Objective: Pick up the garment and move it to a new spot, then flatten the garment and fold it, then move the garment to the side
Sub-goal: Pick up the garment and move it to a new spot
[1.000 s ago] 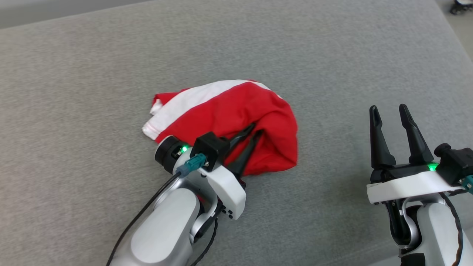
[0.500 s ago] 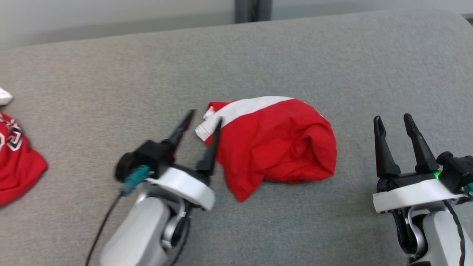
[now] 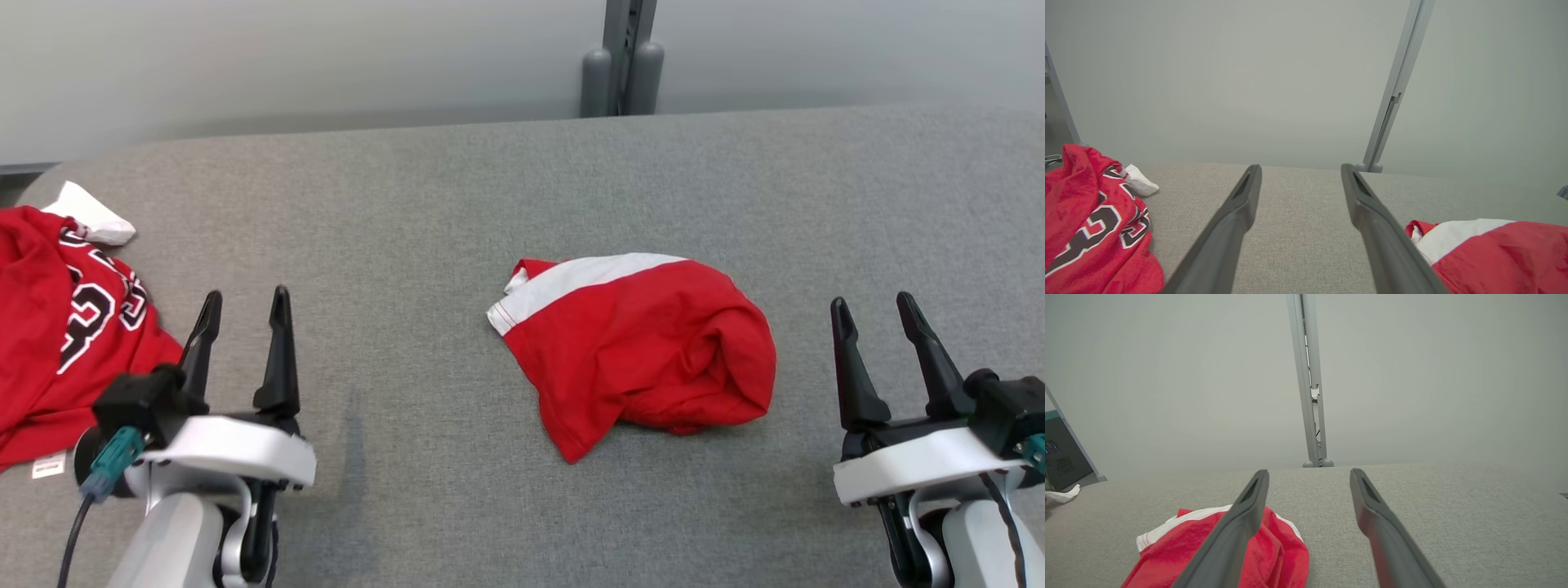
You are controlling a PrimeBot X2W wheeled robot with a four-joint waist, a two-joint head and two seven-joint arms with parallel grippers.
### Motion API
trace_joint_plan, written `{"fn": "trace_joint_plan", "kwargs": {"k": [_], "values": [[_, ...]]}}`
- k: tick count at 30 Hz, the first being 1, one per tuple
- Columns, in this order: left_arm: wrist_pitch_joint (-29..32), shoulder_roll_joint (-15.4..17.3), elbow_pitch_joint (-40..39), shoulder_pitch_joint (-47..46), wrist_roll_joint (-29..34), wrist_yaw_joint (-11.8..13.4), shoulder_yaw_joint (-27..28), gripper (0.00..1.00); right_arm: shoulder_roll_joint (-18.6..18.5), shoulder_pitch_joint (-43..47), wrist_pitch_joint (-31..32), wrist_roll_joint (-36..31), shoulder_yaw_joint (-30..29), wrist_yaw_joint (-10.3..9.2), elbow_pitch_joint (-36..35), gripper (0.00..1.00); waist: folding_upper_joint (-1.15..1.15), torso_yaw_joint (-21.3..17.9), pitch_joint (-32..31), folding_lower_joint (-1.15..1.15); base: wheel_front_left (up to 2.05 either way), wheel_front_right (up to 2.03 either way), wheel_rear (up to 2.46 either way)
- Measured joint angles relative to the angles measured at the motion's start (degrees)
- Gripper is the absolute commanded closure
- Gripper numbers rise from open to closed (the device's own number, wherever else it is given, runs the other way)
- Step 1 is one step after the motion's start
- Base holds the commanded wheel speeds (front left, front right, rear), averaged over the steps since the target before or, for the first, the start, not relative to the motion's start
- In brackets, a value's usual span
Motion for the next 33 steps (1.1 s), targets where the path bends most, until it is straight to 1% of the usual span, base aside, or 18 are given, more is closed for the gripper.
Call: {"fn": "trace_joint_plan", "kwargs": {"k": [3,7,10,22,33], "values": [[0.0,0.7,-1.3,2.5,-0.1,-0.6,1.4,0.00,-0.1,1.1,0.4,-0.5,-0.4,0.00,-0.2,0.00,0.00,0.6,-1.2,0.00,0.00,0.00,0.00],[0.0,1.4,-2.0,5.4,-0.1,-1.5,1.6,0.00,-0.1,2.3,1.0,-1.4,-0.6,0.00,-0.5,0.00,0.00,0.9,-2.5,0.00,0.00,0.00,0.00],[0.0,1.6,-2.6,7.3,-0.1,-1.6,1.8,0.00,-0.1,3.3,1.5,-2.0,-0.6,0.00,-0.5,0.00,0.00,0.9,-3.5,0.00,0.00,0.00,0.00],[0.9,2.3,-5.2,12.8,0.1,-0.7,1.2,0.00,-0.3,6.7,3.5,-2.7,-1.1,0.00,-1.0,0.00,0.00,0.4,-7.8,0.00,0.00,0.00,0.00],[2.7,2.6,-6.7,13.9,-0.2,0.3,0.6,0.00,0.3,7.3,4.0,-2.7,-1.0,0.00,-1.8,0.00,0.00,-0.4,-8.5,0.00,0.00,0.00,0.00]]}}
